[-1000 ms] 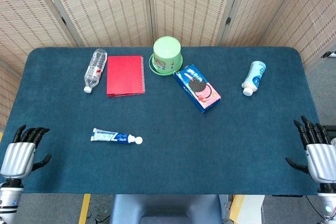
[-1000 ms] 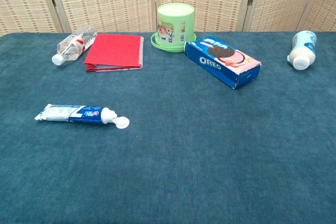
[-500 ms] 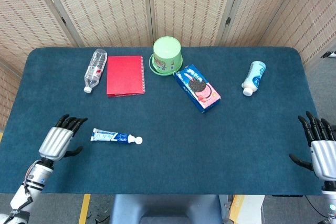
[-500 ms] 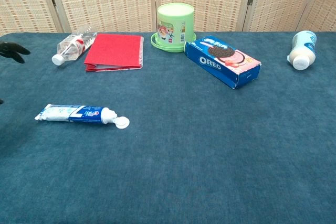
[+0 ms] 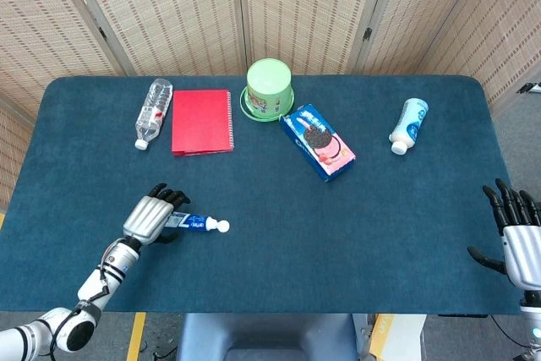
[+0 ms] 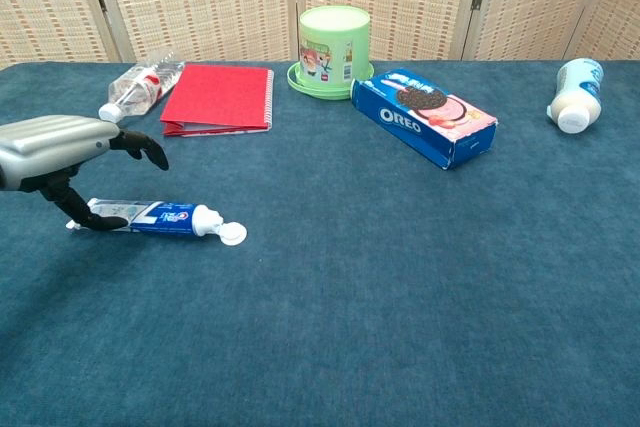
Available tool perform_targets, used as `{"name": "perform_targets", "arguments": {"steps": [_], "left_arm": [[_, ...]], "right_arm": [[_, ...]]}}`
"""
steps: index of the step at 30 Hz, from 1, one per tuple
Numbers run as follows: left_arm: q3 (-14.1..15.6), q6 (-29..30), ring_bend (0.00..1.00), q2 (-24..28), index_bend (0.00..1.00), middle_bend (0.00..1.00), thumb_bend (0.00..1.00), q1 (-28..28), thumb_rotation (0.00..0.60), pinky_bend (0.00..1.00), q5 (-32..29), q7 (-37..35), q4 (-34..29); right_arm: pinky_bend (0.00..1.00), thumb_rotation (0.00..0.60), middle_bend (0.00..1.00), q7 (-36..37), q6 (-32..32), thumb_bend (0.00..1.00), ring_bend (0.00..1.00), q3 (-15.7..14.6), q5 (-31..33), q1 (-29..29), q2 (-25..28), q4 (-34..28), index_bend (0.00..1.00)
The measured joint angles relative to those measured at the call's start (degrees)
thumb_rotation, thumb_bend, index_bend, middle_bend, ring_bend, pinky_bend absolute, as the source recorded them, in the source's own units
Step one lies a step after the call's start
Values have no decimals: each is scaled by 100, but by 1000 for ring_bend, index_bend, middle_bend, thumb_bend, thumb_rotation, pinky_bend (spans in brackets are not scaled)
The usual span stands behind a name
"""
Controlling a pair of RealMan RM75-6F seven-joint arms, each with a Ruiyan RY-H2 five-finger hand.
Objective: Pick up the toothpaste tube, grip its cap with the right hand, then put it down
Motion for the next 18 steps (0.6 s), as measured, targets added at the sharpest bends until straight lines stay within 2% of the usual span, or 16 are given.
{"name": "perform_targets", "arguments": {"steps": [8,18], "left_arm": [[85,-13,320,-393,358,350,284,-125,600,176,-271,219,422],[124,52,406,-679,465,442,305,-181,600,215,-338,-23,878]], "right_arm": [[49,600,0,101,13,0,74,-5,31,-32,-22,93,0],[49,600,0,145,52,0,75,-13,38,-73,-41,142,0]]}}
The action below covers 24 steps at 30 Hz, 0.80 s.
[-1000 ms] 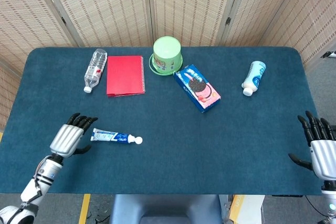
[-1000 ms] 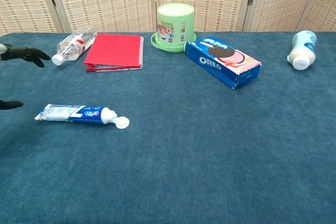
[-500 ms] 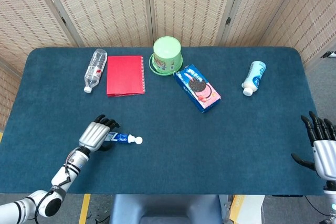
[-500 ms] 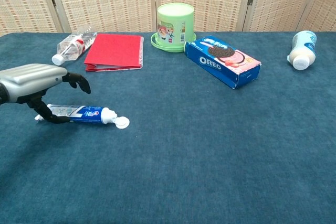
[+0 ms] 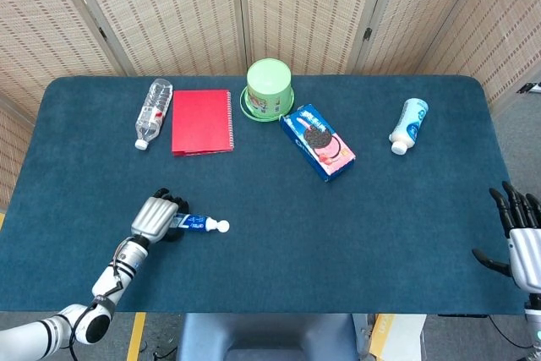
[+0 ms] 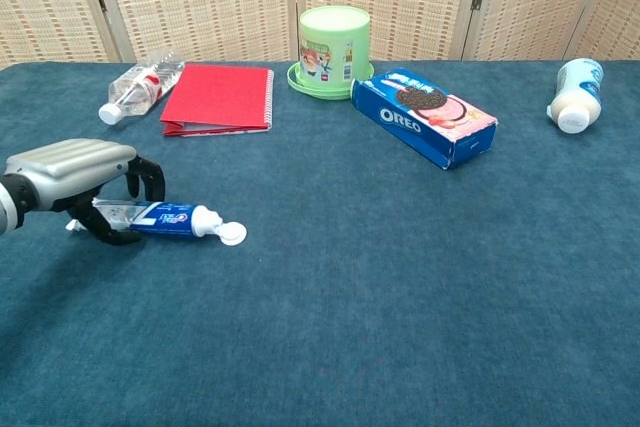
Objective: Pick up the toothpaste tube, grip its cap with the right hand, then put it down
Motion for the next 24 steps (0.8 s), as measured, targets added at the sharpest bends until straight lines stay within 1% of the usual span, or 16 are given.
{"name": "perform_targets", "arguments": {"steps": [4,7,8,9,12,15,19,24], "left_arm": [[18,16,433,-72,491,472,350,-32,600,231,38,-97,175],[29,9,470,-114,510,517,398,-59,600,261,66,-201,287],[34,7,491,-131,525,542,418,-68,600,288,81,-244,341],[38,8,515,-142,542,569,438,-75,600,338,99,-284,382],[54,11,581,-167,589,633,468,-98,600,533,192,-477,505],[77,39,643,-169,633,699,499,-121,600,598,361,-803,614],[119,191,678,-150,668,741,527,-154,600,628,733,-1379,777],[140,543,697,-18,683,764,554,-232,600,633,1261,-2242,840]], "right_arm": [[49,600,0,-6,16,0,75,1,1,-12,-4,-7,0],[49,600,0,-23,16,0,75,-2,-1,-16,-11,-11,0],[49,600,0,-28,14,0,75,-2,2,-17,-14,-10,0],[49,600,0,-31,9,0,74,-2,6,-16,-16,-10,0],[49,600,0,-42,-2,0,74,0,2,-9,-14,-13,0],[49,600,0,-51,-27,0,74,-7,-61,20,14,-28,0],[49,600,0,-15,-39,0,74,-3,-227,93,67,-105,0],[49,600,0,66,-116,0,74,32,-559,323,120,-286,0]]}}
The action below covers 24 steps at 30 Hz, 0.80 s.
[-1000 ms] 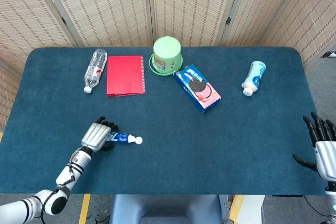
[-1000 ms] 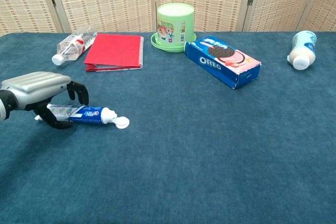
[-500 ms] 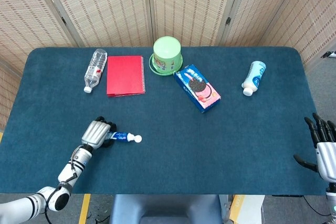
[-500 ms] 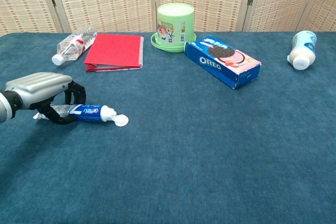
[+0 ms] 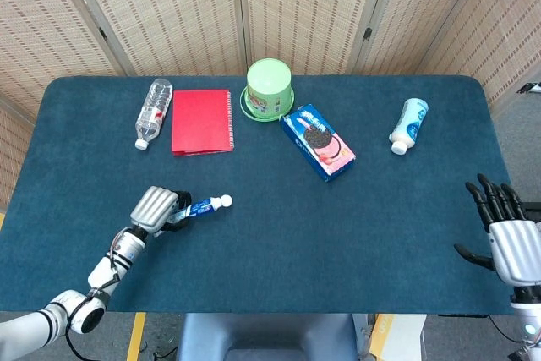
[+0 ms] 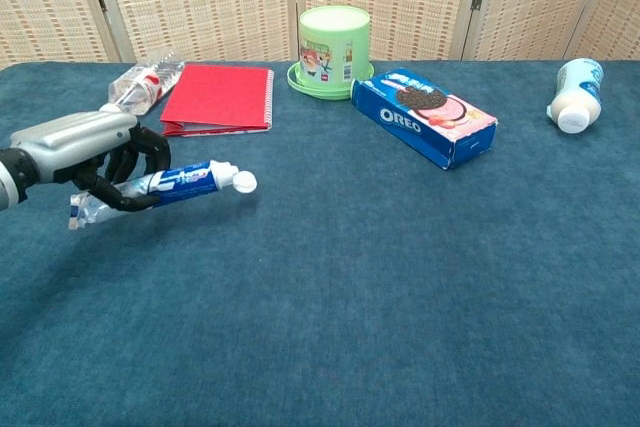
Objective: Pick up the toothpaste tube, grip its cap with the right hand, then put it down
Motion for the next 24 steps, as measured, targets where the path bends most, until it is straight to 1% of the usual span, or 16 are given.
{"name": "perform_targets", "arguments": {"steps": [2,5,8,13,17,20,24], "left_arm": [[-15,192,704,116,685,772,562,-69,600,633,252,-301,-55],[-60,414,713,293,690,782,571,-180,600,633,504,-568,-253],[-109,492,719,475,691,788,595,-299,600,633,654,-783,-551],[-199,513,726,799,697,796,610,-538,600,633,856,-1032,-1118],[-276,469,730,993,705,801,609,-731,600,633,936,-1271,-1553],[-321,402,733,1087,706,805,610,-849,600,633,939,-1496,-1808],[-370,326,733,1173,707,806,610,-994,600,631,941,-1609,-2016]], "right_arm": [[49,600,0,40,-85,0,74,26,-160,156,10,-103,0],[49,600,0,99,-200,0,73,85,-376,392,0,-244,0],[49,600,0,123,-336,0,73,160,-562,645,-51,-365,0],[49,600,0,90,-639,0,51,280,-787,1086,-231,-492,0],[23,600,0,62,-865,0,18,377,-936,1468,-536,-495,0],[0,600,0,57,-982,0,0,439,-1030,1707,-776,-450,0],[0,600,0,20,-1092,0,0,543,-1056,1965,-1007,-409,0]]}}
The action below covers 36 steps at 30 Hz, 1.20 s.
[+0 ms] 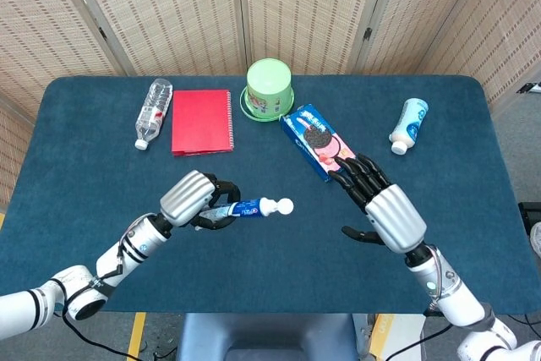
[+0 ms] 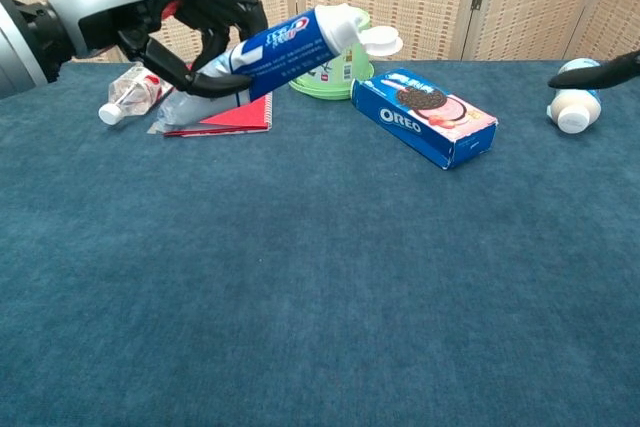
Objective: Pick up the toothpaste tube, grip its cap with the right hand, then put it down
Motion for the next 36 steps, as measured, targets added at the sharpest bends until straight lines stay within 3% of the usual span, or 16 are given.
{"name": "perform_targets", "arguments": {"steps": [21,36], "left_arm": [[21,-172,733,249,708,807,610,-238,600,628,-97,-128,-640],[164,-335,733,166,709,807,610,-295,600,627,-188,323,-486]], "right_arm": [[0,600,0,-199,-210,0,0,273,107,851,-740,309,0],[0,600,0,-394,-222,0,0,301,276,1096,-855,254,0]]}}
